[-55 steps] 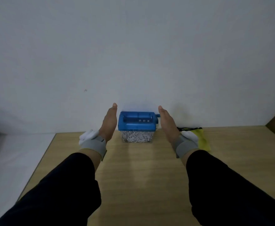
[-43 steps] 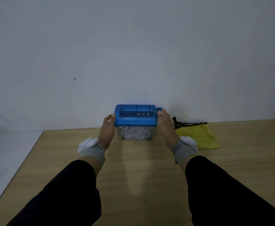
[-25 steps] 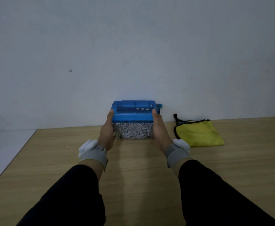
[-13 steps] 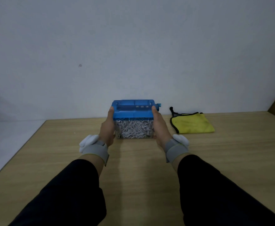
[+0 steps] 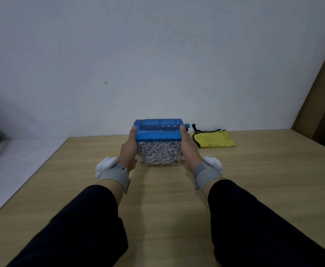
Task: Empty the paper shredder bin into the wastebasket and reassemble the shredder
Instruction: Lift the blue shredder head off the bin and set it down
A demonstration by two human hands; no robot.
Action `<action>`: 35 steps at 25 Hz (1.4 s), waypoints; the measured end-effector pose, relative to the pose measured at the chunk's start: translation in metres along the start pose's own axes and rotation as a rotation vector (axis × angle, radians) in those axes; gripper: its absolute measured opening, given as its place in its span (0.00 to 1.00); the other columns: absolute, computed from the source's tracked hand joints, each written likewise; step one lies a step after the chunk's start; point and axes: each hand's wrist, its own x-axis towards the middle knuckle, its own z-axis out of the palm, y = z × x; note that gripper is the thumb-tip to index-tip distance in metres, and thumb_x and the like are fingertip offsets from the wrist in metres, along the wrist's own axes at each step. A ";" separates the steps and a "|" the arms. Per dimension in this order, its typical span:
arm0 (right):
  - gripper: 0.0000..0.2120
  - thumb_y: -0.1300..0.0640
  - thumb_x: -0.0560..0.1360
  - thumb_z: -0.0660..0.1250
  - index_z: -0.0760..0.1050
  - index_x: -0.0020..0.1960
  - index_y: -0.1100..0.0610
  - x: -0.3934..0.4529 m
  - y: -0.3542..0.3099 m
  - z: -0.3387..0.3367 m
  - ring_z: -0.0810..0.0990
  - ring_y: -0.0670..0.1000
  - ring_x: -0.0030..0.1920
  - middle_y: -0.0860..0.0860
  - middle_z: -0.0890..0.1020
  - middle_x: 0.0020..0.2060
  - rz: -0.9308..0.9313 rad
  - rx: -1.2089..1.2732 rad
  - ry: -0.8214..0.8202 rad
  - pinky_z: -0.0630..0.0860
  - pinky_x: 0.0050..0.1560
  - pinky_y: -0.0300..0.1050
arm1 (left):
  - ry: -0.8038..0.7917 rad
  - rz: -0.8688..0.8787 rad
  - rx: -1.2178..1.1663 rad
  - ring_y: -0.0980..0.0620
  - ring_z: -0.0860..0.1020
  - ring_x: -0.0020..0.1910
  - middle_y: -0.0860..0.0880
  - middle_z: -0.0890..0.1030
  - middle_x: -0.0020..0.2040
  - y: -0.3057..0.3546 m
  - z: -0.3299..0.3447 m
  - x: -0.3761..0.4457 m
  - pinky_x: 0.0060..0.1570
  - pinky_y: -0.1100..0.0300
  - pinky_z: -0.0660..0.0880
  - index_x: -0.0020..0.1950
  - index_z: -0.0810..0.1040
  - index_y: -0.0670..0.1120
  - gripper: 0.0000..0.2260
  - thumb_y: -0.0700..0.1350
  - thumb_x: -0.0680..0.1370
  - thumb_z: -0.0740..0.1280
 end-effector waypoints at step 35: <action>0.38 0.27 0.72 0.52 0.65 0.72 0.52 -0.063 0.020 -0.030 0.74 0.55 0.63 0.53 0.75 0.65 -0.010 -0.098 -0.036 0.69 0.67 0.58 | -0.095 0.026 0.070 0.45 0.72 0.62 0.45 0.74 0.63 -0.039 -0.016 -0.057 0.65 0.47 0.64 0.69 0.68 0.47 0.34 0.70 0.74 0.54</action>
